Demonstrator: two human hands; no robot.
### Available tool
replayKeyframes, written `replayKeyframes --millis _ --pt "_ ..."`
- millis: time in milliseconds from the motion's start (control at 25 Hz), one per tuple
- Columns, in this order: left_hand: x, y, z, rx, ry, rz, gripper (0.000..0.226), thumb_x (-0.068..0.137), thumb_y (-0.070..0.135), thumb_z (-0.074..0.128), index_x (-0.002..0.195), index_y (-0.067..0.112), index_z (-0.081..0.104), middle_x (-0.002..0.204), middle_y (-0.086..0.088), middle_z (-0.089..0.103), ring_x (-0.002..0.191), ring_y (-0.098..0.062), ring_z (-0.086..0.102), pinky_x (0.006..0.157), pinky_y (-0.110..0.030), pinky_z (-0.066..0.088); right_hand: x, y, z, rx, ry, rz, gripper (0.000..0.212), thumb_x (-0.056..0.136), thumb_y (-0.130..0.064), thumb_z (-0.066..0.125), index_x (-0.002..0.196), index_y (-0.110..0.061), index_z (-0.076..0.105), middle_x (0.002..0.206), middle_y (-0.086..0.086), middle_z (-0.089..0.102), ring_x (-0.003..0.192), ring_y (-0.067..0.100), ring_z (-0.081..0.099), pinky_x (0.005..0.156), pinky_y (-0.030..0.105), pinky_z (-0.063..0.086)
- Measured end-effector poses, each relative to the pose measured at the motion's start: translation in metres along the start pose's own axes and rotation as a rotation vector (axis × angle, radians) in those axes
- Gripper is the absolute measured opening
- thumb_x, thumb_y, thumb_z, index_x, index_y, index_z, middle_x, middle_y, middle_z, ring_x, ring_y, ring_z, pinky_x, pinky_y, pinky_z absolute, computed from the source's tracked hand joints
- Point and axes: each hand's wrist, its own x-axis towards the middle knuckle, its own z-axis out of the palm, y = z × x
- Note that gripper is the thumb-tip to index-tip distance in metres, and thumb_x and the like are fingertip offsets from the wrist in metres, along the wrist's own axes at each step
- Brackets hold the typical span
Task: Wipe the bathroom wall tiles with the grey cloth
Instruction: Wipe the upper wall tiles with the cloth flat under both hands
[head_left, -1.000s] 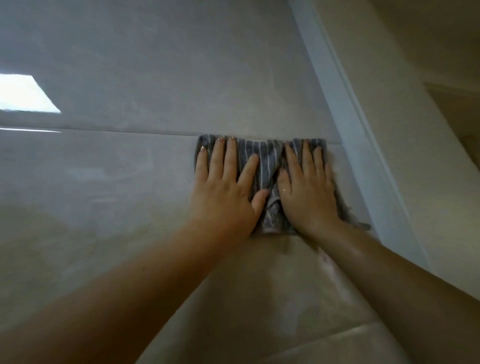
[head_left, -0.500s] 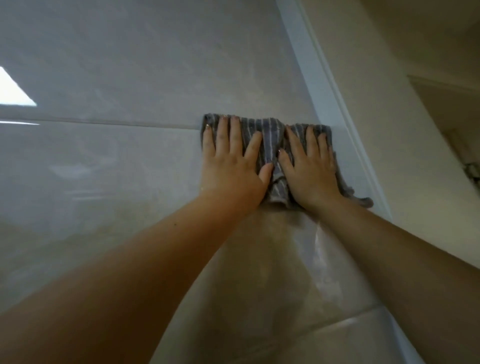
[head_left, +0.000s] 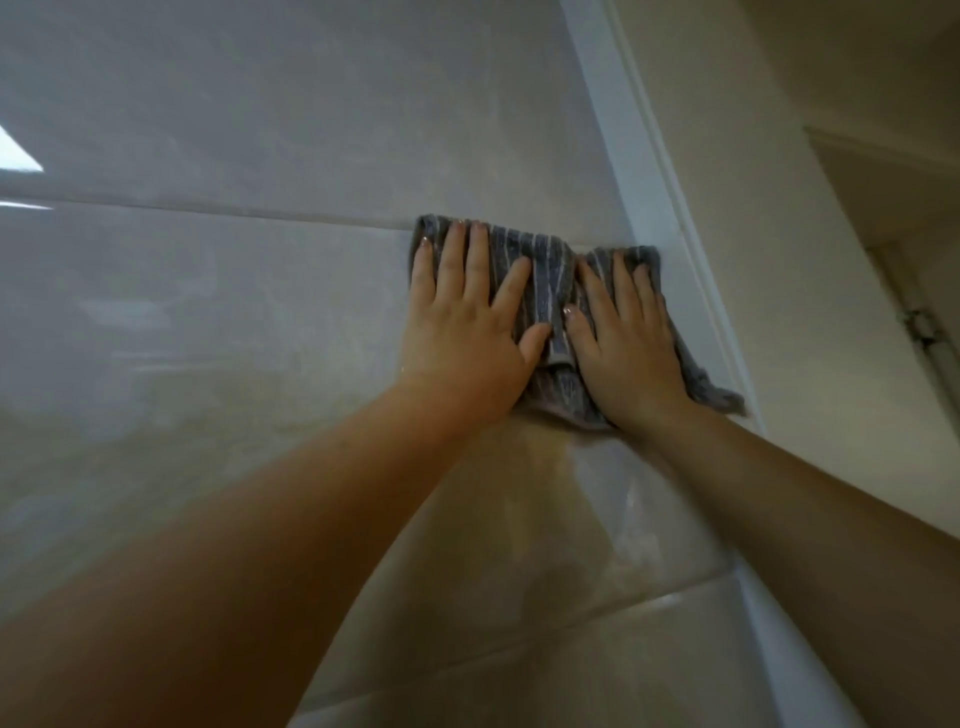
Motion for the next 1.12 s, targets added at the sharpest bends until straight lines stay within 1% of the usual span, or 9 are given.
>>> replayKeyframes --millis 200,280,400,480,640,840,960,1040,1120 --pt "-0.072 0.0 0.002 0.003 -0.044 0.074 0.07 0.096 0.061 -0.001 0.157 0.027 -0.007 0.164 -0.014 -0.016 0.151 -0.03 -0.018 0.123 -0.051 -0.008 -0.077 -0.006 0.003 -0.003 -0.009 0.05 0.067 0.093 -0.054 0.005 0.154 -0.028 0.004 0.163 0.006 -0.002 0.149 0.023 -0.008 0.121 0.044 -0.005" --pt "-0.082 -0.017 -0.001 0.023 -0.021 0.086 0.074 0.092 0.063 -0.006 0.157 0.028 -0.003 0.165 -0.013 -0.011 0.152 -0.029 -0.014 0.123 -0.05 -0.006 -0.086 -0.026 0.006 -0.037 0.002 0.069 0.069 0.092 -0.054 0.005 0.155 -0.025 0.006 0.163 0.009 0.0 0.149 0.027 -0.007 0.121 0.046 -0.004" --pt "-0.08 -0.044 -0.004 0.025 0.032 0.04 0.076 0.092 0.066 0.002 0.158 0.028 0.009 0.166 -0.013 0.0 0.153 -0.029 -0.005 0.124 -0.05 -0.002 -0.085 -0.049 0.011 -0.061 0.002 -0.002 0.069 0.092 -0.055 0.006 0.155 -0.028 0.006 0.163 0.008 -0.001 0.149 0.028 -0.007 0.12 0.045 -0.006" --pt "-0.065 -0.045 -0.005 0.023 0.024 0.004 0.075 0.093 0.066 0.003 0.158 0.029 0.008 0.166 -0.013 -0.002 0.153 -0.03 -0.007 0.123 -0.051 -0.003 -0.069 -0.048 0.008 -0.071 -0.018 -0.022 0.069 0.09 -0.058 0.006 0.154 -0.032 0.005 0.163 0.006 -0.003 0.149 0.027 -0.009 0.12 0.044 -0.007" --pt "-0.034 -0.03 -0.008 -0.007 -0.004 -0.014 0.07 0.099 0.063 0.011 0.159 0.028 0.003 0.166 -0.014 -0.009 0.152 -0.031 -0.012 0.122 -0.051 -0.008 -0.033 -0.033 -0.001 -0.04 -0.006 0.054 0.068 0.09 -0.059 0.013 0.153 -0.036 0.009 0.163 0.008 0.001 0.149 0.028 -0.004 0.121 0.047 -0.002" --pt "-0.093 -0.013 0.0 0.003 -0.064 0.068 0.07 0.098 0.063 0.009 0.158 0.027 -0.004 0.164 -0.015 -0.017 0.151 -0.031 -0.018 0.122 -0.052 -0.008 -0.097 -0.027 0.006 -0.015 0.017 0.134 0.068 0.091 -0.06 0.01 0.154 -0.034 0.01 0.163 0.008 0.003 0.149 0.027 -0.003 0.12 0.049 0.0" --pt "-0.133 -0.028 0.003 0.006 -0.012 0.116 0.068 0.099 0.06 0.008 0.158 0.027 0.007 0.165 -0.015 -0.003 0.153 -0.032 -0.007 0.123 -0.052 -0.001 -0.131 -0.05 0.011 -0.061 -0.005 0.125 0.066 0.094 -0.056 0.011 0.154 -0.029 0.009 0.163 0.009 0.003 0.15 0.028 -0.004 0.121 0.049 0.001" --pt "-0.148 -0.052 0.003 0.024 0.035 0.086 0.07 0.097 0.063 0.012 0.156 0.026 0.019 0.165 -0.016 0.01 0.153 -0.032 0.005 0.123 -0.052 0.006 -0.134 -0.072 0.015 -0.071 -0.019 0.04 0.064 0.095 -0.053 0.014 0.154 -0.029 0.008 0.163 0.009 0.001 0.15 0.028 -0.006 0.12 0.048 -0.002" --pt "-0.148 -0.072 0.001 0.027 0.06 0.071 0.071 0.097 0.064 0.017 0.155 0.024 0.024 0.164 -0.016 0.016 0.152 -0.033 0.01 0.123 -0.053 0.008 -0.127 -0.084 0.016 -0.062 -0.034 -0.059 0.063 0.095 -0.052 0.016 0.154 -0.03 0.006 0.163 0.007 0.0 0.149 0.027 -0.008 0.12 0.047 -0.004"
